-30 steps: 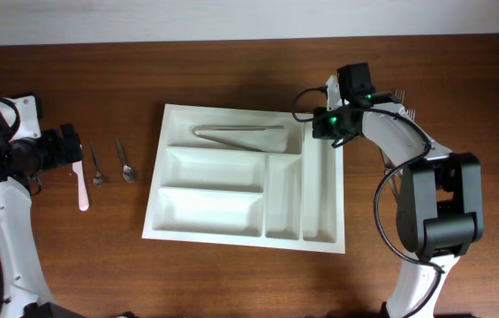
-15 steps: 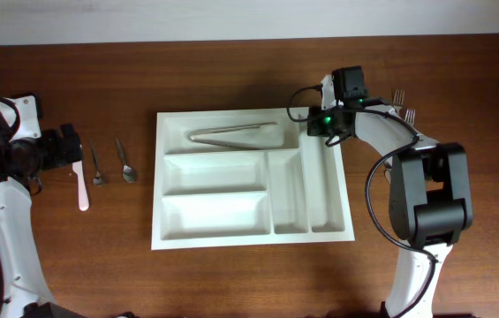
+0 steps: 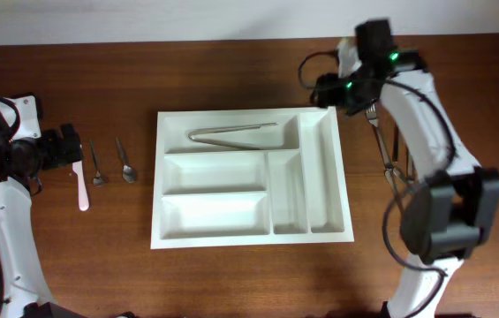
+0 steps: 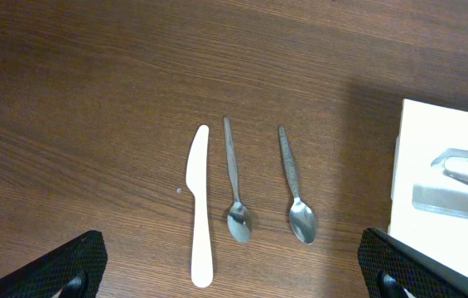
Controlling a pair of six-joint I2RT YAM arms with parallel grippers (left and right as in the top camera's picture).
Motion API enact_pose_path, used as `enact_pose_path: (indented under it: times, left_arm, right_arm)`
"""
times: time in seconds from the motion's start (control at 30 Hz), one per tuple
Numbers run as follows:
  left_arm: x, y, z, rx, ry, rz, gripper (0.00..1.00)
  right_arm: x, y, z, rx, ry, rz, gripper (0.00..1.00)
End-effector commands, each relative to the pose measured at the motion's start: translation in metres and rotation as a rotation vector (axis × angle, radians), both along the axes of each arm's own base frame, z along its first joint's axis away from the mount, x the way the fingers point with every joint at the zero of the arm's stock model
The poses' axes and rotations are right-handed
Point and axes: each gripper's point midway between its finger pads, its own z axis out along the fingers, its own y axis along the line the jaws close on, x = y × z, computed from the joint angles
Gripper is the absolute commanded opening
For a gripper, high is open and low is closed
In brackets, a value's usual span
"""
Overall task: Pack container
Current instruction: 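Open the right gripper, release the tongs, and move toward the forks, then lower the right gripper onto a silver fork and grasp it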
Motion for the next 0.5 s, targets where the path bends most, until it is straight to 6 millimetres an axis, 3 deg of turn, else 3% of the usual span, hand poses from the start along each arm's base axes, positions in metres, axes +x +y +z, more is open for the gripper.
enact_pose_path:
  times: [0.0,0.1,0.27,0.37,0.47]
  left_arm:
    - [0.002,0.002,0.01,0.018,-0.021,-0.008,0.99]
    - [0.002,0.002,0.01,0.018,-0.021,-0.008,0.99]
    - [0.002,0.002,0.01,0.018,-0.021,-0.008,0.99]
    - [0.002,0.002,0.01,0.018,-0.021,-0.008,0.99]
    - [0.002,0.002,0.01,0.018,-0.021,-0.008,0.99]
  right_arm:
    - [0.0,-0.067,0.042,-0.279,-0.076,-0.11,0.8]
    - [-0.008,-0.111,0.039,-0.39,-0.036,-0.161,0.92]
    - [-0.016,-0.175,0.015,-0.372,0.046,-0.283,0.98]
    - [-0.023,-0.189,0.002,-0.266,0.09,-0.309,0.99]
    - [-0.038,-0.183,-0.006,-0.106,0.16,-0.303,0.98]
